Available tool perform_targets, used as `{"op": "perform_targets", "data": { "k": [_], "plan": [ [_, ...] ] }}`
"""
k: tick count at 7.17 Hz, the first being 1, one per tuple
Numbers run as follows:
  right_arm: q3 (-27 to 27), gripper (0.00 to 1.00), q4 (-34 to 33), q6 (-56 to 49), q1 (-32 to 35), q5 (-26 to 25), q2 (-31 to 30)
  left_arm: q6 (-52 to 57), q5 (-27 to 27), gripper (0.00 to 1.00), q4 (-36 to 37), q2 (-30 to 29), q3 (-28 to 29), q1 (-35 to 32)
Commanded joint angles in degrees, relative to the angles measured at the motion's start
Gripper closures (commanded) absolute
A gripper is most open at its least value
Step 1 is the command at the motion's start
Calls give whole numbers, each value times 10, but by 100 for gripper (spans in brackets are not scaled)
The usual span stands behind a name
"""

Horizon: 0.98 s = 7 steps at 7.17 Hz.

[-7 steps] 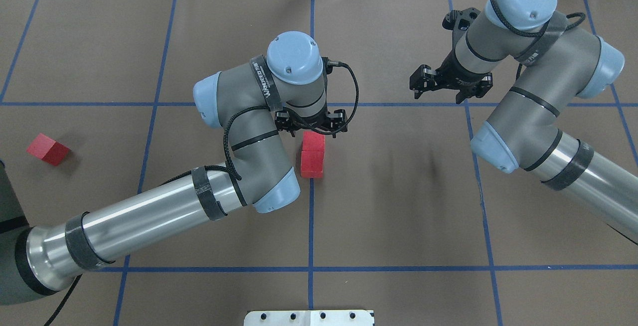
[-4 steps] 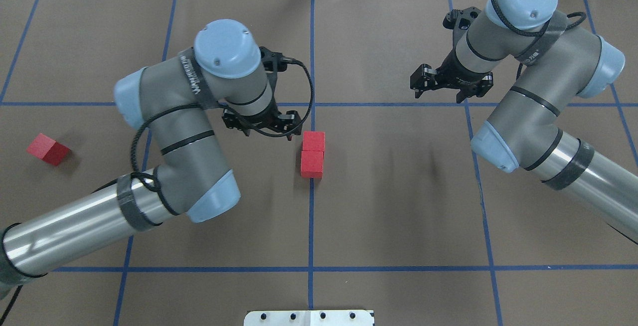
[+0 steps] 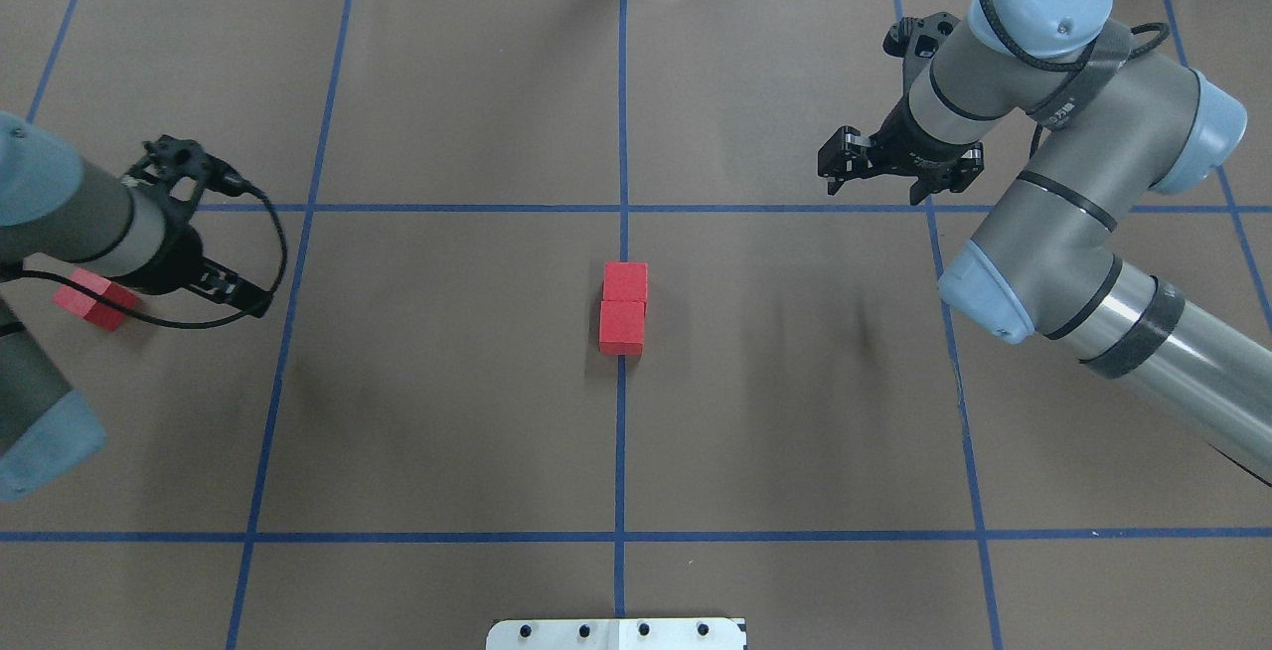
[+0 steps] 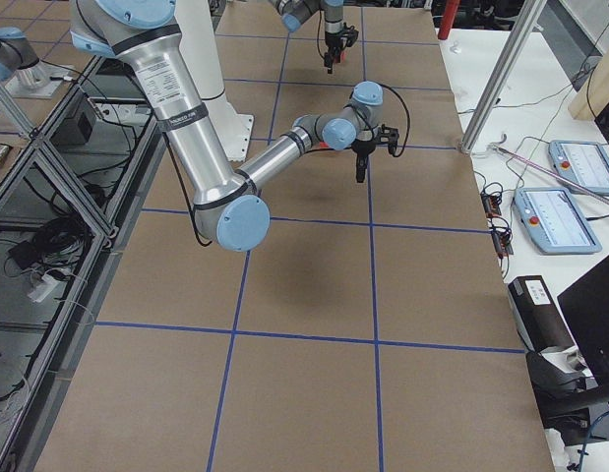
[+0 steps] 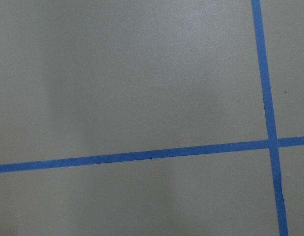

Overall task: Form red blocks into L shape at center
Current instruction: 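Open the left gripper and reach toward the last red cube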

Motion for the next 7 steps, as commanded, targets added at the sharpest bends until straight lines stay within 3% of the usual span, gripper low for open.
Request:
{"op": "perform_targets", "data": {
  "k": [1, 3, 7],
  "plan": [
    [0, 1, 0, 0, -1, 0, 1, 194, -38, 0, -50, 53, 56, -101],
    [0, 1, 0, 1, -1, 0, 1, 225, -37, 0, -54, 55, 101, -127],
    [0, 1, 0, 1, -1, 0, 1, 147, -39, 0, -54, 42, 120, -119]
  ]
}}
